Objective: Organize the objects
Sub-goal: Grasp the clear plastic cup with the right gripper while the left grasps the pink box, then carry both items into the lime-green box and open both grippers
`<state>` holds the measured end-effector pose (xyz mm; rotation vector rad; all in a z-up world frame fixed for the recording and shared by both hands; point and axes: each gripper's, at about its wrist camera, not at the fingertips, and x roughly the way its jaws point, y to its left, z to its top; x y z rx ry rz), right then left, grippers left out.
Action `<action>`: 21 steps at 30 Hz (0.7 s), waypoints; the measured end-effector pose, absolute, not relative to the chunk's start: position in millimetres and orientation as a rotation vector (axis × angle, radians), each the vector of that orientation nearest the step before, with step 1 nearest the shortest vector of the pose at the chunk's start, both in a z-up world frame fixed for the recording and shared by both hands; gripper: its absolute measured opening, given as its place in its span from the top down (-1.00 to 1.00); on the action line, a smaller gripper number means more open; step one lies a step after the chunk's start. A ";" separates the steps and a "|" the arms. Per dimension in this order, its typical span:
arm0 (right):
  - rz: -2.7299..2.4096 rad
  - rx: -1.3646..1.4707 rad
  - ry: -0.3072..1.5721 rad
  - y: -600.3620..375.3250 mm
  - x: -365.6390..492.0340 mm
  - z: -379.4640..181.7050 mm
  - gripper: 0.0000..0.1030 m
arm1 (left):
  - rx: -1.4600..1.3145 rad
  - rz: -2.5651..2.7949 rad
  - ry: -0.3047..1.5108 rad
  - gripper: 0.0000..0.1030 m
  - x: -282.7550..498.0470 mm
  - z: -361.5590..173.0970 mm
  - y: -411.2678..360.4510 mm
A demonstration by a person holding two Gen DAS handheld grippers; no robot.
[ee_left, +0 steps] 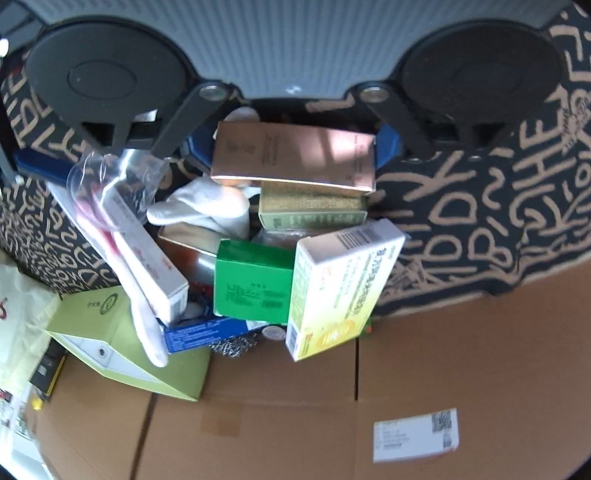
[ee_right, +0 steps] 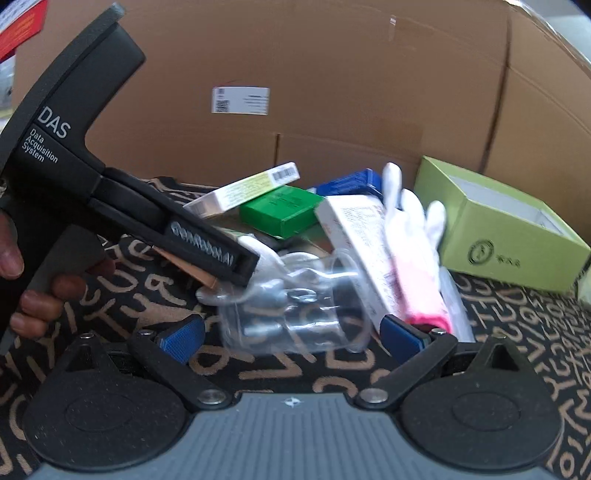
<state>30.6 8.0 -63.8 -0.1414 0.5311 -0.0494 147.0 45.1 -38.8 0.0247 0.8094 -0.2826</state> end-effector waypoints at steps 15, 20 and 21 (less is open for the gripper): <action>-0.050 -0.068 0.408 -25.6 -15.0 -21.5 -0.66 | -0.028 -0.386 0.701 -0.60 85.4 19.0 54.5; -0.064 -0.067 0.370 -54.3 -23.0 5.3 -0.66 | -0.084 -0.497 0.636 -0.60 90.8 61.5 39.3; -0.081 -0.072 0.361 -61.8 -21.7 11.0 -0.66 | -0.086 -0.516 0.622 -0.60 94.8 69.9 32.7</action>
